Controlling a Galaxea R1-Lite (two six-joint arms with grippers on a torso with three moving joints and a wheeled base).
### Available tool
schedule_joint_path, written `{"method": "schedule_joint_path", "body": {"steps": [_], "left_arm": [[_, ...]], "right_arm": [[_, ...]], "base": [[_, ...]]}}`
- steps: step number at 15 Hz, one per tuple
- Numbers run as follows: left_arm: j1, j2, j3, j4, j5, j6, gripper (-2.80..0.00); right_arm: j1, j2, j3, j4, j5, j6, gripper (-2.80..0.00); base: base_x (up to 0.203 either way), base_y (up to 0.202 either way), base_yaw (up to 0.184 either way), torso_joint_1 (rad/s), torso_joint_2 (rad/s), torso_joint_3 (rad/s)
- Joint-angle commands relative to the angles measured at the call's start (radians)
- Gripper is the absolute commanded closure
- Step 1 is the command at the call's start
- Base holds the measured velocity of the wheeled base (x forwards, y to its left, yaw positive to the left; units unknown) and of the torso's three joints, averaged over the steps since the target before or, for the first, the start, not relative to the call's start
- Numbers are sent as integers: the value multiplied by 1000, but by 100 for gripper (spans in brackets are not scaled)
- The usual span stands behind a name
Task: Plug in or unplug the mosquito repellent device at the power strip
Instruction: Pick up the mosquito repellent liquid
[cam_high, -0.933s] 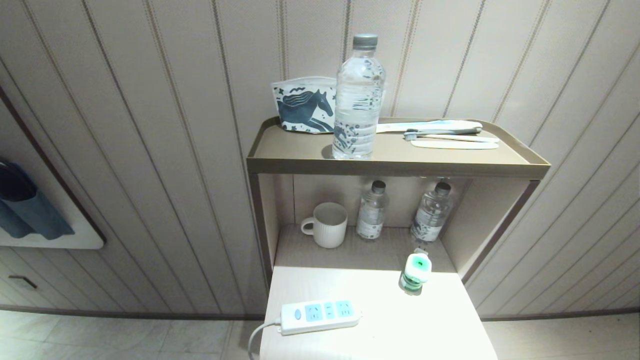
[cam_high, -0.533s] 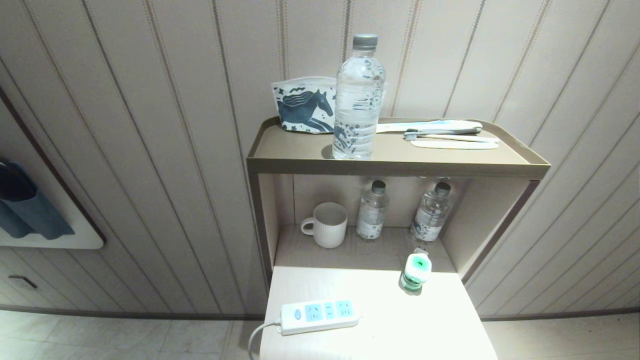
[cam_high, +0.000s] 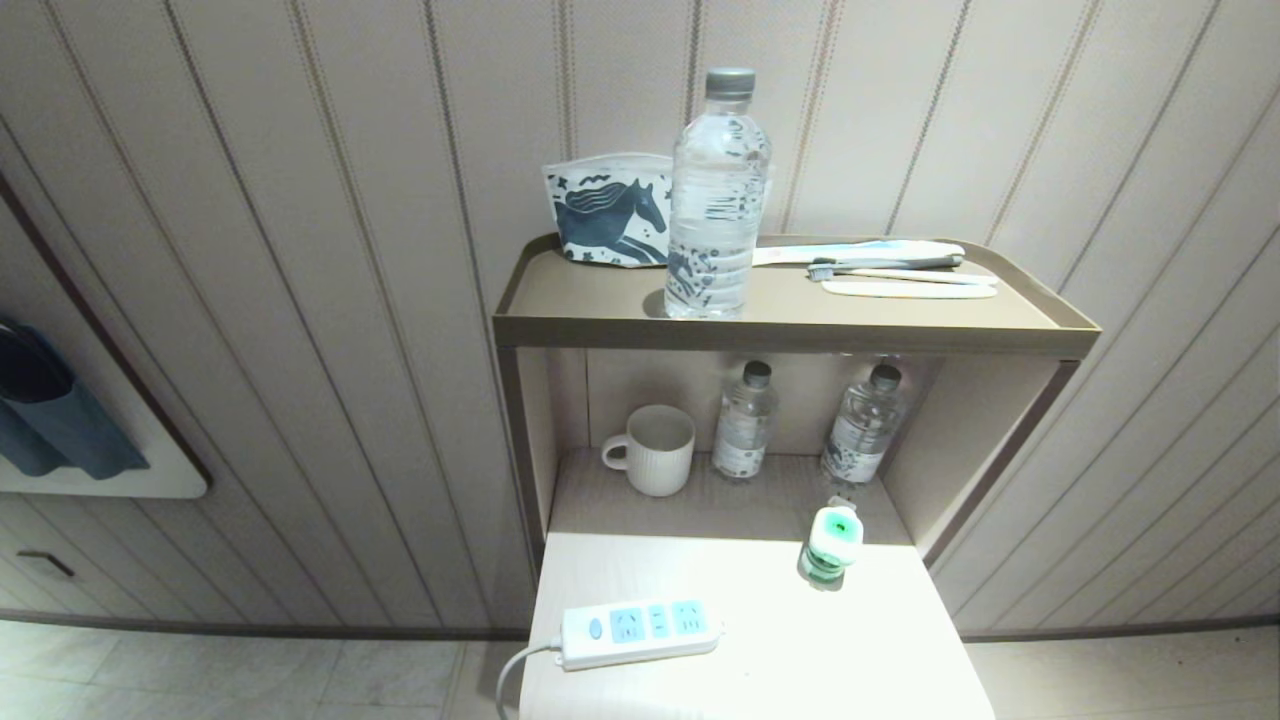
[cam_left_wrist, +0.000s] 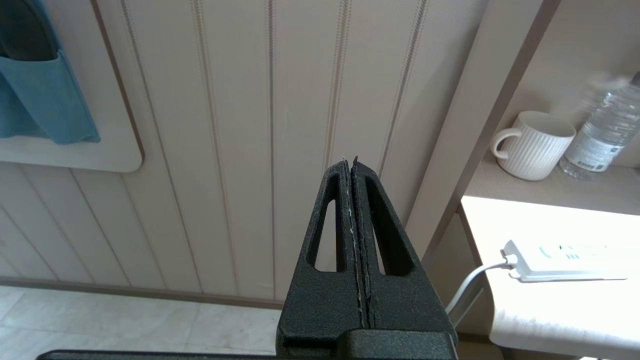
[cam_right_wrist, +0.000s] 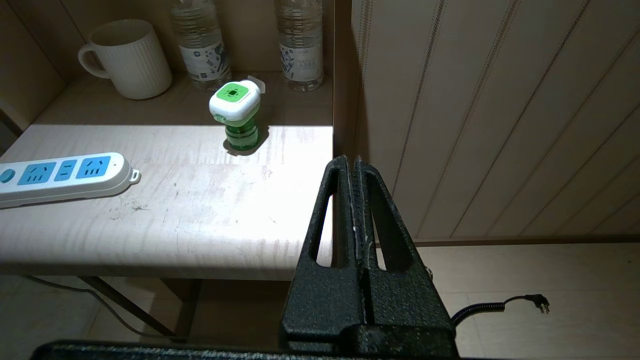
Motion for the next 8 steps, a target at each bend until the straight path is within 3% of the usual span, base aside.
{"method": "schedule_joint_path", "body": {"steps": [1,5,8], "left_arm": [[0,2,0,-1,1,-1,0],[0,2,0,-1,1,-1,0],[-1,2,0,-1,1,-1,0]], "right_arm": [[0,8,-9,9,-1,0,0],[1,106,-33,8,1,-6,0],[3,212,-319,55,0,-5,0]], "base": [[0,0,0,0,0,0],[0,0,0,0,0,0],[0,0,0,0,0,0]]}}
